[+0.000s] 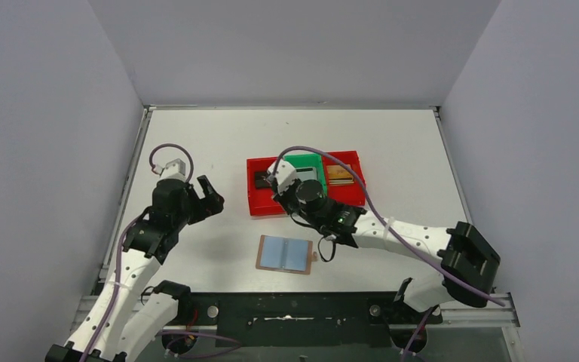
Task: Take the credit cards out of the card holder
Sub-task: Place the credit card in the storage box.
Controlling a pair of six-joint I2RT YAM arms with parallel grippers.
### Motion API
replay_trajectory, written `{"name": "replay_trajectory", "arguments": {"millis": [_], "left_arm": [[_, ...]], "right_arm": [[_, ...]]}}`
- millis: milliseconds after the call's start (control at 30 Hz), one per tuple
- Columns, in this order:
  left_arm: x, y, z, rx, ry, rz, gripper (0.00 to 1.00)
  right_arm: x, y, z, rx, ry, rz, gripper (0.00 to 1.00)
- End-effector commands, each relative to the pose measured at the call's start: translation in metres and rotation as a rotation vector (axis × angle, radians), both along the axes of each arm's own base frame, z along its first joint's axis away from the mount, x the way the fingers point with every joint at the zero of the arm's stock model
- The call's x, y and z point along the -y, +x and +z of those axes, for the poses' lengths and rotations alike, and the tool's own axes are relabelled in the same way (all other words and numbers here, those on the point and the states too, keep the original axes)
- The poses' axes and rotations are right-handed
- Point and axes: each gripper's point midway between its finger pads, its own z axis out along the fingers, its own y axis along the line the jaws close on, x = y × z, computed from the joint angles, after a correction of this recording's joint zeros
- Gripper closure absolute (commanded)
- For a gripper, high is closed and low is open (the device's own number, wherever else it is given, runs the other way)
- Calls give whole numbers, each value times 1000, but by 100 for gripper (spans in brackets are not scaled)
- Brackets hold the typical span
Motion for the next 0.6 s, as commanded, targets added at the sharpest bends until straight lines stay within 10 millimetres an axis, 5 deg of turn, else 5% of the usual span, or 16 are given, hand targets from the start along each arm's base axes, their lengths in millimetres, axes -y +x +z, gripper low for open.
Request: {"name": "replay_trajectory", "arguments": {"millis": [0,300,567], "left_arm": [[-10,8,18,94,28,33,12],[-21,5,22,113,43,84,11],[-28,5,24,120,47,113,11]], "right_arm": [[-17,36,10,228,-295,165,100],[-50,80,-33,327,-616,328,100],[-52,100,-60,361,-791,405,100]]}}
